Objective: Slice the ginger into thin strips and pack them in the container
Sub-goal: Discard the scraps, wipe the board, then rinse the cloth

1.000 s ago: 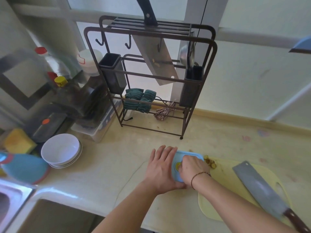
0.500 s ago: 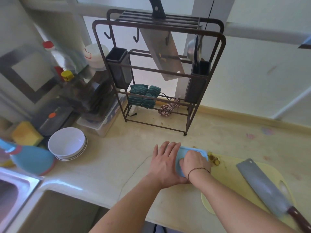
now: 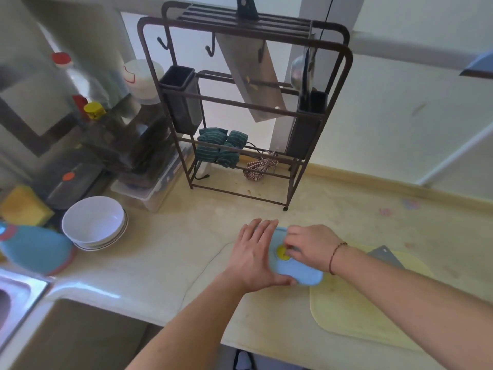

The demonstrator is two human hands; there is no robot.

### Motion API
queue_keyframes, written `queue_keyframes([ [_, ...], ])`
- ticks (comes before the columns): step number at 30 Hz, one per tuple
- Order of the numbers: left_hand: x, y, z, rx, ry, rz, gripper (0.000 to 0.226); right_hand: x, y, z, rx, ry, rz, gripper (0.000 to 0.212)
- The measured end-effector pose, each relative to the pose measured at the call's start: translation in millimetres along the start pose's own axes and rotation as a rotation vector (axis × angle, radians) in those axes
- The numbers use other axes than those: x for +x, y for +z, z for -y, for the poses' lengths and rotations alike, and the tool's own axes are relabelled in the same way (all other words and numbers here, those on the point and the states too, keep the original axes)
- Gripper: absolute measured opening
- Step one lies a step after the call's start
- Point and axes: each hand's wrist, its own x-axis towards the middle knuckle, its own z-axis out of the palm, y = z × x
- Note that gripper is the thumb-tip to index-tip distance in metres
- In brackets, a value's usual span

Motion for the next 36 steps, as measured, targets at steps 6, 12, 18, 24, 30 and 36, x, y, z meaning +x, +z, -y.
queue_keyframes([
  [6, 0.0, -2.3, -0.4, -0.044, 0.002, 0.022, 0.136, 9.4, 12.6, -15.4, -0.254, -0.229, -0.168, 0.032],
  [12, -0.5, 0.3, -0.6, -0.042, -0.008, -0.017, 0.135, 14.8, 11.4, -16.9, -0.244, -0.313, -0.119, 0.02],
  [18, -0.7, 0.9, -1.5, -0.048, -0.012, -0.036, 0.135, 16.5, 3.7, -6.3, -0.284, -0.203, 0.099, 0.039],
  [24, -2.2, 3.5, -3.0, -0.053, -0.018, -0.06, 0.134, 4.9, 9.6, 12.3, -0.106, 0.087, 0.055, 0.036],
  [30, -28.4, 10.3, 17.2, -0.137, -0.006, -0.167, 0.137, -61.2, 54.5, 11.6, 0.65, 0.517, -0.547, 0.059],
  [36, -63.4, 23.2, 23.6, -0.346, -0.254, -0.225, 0.105, -86.7, 107.6, 38.8, 1.017, 0.583, -0.388, 0.1],
])
